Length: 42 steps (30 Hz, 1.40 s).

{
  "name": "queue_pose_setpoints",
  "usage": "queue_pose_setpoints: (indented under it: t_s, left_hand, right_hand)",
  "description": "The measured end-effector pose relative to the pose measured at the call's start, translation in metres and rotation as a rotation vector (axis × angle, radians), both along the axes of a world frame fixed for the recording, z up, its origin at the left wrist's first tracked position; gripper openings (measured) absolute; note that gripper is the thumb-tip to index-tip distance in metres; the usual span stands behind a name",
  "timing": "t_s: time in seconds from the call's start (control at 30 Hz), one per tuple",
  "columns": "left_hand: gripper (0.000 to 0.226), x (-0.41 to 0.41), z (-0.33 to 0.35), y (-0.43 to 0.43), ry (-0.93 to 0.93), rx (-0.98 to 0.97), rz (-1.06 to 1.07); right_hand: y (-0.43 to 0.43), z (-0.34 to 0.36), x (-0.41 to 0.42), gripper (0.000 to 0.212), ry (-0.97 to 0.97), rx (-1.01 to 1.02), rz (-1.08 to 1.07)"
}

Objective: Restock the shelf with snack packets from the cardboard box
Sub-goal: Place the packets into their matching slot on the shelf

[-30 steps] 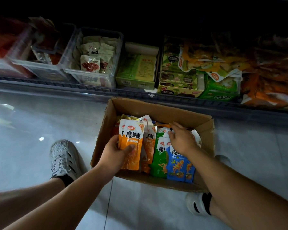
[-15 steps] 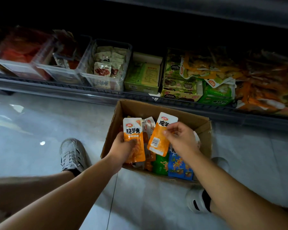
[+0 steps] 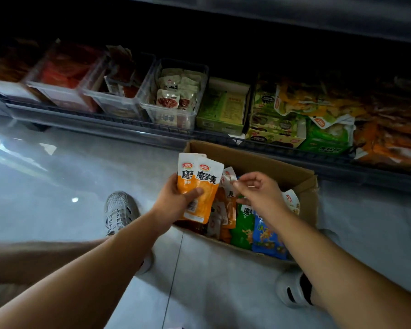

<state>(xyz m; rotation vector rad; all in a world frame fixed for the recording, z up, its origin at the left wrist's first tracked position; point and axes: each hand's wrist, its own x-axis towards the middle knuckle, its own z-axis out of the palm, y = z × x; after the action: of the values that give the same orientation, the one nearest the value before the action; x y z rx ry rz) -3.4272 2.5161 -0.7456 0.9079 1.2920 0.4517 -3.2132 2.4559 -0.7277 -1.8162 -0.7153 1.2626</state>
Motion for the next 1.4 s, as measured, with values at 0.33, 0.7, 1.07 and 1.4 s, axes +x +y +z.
queue_pose_setpoints:
  t_s: [0.33,0.7,1.07,1.4]
  left_hand:
    - [0.038,0.014,-0.012,-0.009,-0.108,-0.078,0.058]
    - [0.045,0.019,-0.006,-0.012,-0.204,-0.175,0.102]
    - [0.063,0.007,-0.007,-0.003,0.018,-0.005,0.040]
    - [0.044,-0.007,-0.009,-0.001,0.041,0.021,0.141]
  right_hand:
    - [0.008,-0.020,-0.023,0.013,0.208,-0.129,-0.081]
    - [0.006,-0.007,-0.017,0.039,0.503,-0.042,-0.066]
    - [0.007,-0.021,-0.011,0.014,0.071,-0.037,0.171]
    - [-0.006,-0.095,0.015,0.040,-0.518,-0.173,0.541]
